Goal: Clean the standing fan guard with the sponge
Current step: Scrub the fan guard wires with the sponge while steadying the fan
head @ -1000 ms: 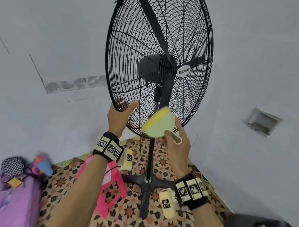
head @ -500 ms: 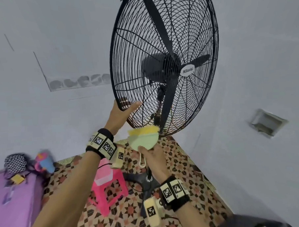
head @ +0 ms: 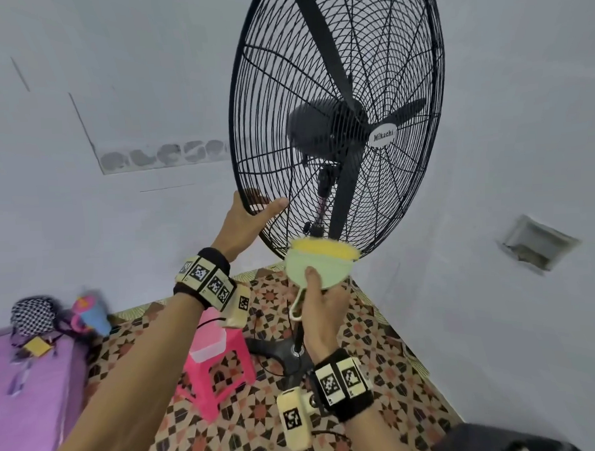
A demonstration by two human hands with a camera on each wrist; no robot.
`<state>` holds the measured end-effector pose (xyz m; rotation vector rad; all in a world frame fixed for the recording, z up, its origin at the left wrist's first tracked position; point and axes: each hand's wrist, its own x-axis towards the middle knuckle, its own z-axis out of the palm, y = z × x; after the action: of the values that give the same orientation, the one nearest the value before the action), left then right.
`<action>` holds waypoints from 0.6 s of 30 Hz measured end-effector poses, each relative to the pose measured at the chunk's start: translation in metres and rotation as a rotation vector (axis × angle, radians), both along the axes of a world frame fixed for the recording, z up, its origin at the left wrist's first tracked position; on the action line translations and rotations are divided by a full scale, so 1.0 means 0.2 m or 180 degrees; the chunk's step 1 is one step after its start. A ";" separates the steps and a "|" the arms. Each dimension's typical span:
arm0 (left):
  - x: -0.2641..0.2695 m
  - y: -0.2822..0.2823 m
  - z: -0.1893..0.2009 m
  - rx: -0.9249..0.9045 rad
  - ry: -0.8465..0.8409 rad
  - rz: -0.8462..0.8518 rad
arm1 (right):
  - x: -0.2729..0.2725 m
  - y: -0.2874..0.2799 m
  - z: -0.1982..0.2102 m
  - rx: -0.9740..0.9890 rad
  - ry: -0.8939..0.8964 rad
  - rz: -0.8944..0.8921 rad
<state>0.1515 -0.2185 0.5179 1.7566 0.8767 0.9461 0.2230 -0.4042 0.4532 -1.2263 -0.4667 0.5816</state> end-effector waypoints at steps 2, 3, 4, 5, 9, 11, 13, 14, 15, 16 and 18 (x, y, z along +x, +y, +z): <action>0.00 -0.02 0.00 0.0015 -0.0014 0.0024 | -0.02 0.02 -0.02 -0.0369 -0.0328 0.0416; 0.00 -0.02 0.00 0.0018 -0.0010 0.0031 | -0.03 0.03 0.00 -0.0558 -0.0540 0.0630; 0.00 -0.03 0.00 0.0020 -0.0001 0.0022 | -0.04 0.04 0.00 -0.0665 -0.0646 0.0687; 0.00 -0.02 0.00 0.0025 0.0019 0.0004 | -0.05 0.05 0.01 -0.0577 -0.0583 0.0593; 0.01 -0.02 0.02 0.0093 0.0091 0.0018 | -0.07 0.03 0.01 -0.0262 -0.0084 -0.0196; 0.01 -0.03 0.03 0.0107 0.0077 0.0029 | -0.09 0.02 -0.01 -0.0206 -0.0022 -0.0191; 0.01 -0.03 0.02 0.0124 0.0056 0.0031 | -0.09 0.03 -0.02 -0.0424 -0.0334 0.0254; 0.01 -0.03 0.01 0.0142 0.0055 0.0025 | -0.08 0.04 -0.03 -0.0488 -0.0484 0.0406; 0.01 -0.03 0.01 0.0148 0.0059 0.0019 | -0.07 0.05 -0.02 -0.0498 -0.0526 0.0391; 0.01 -0.03 0.01 0.0139 0.0066 0.0019 | -0.05 0.06 -0.02 -0.0422 -0.0508 0.0234; 0.01 -0.04 0.02 0.0136 0.0051 0.0016 | -0.02 0.05 -0.02 -0.0284 -0.0292 -0.0280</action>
<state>0.1532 -0.2263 0.5222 1.8012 0.8774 0.9616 0.2189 -0.3933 0.4500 -1.3561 -0.4653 0.4769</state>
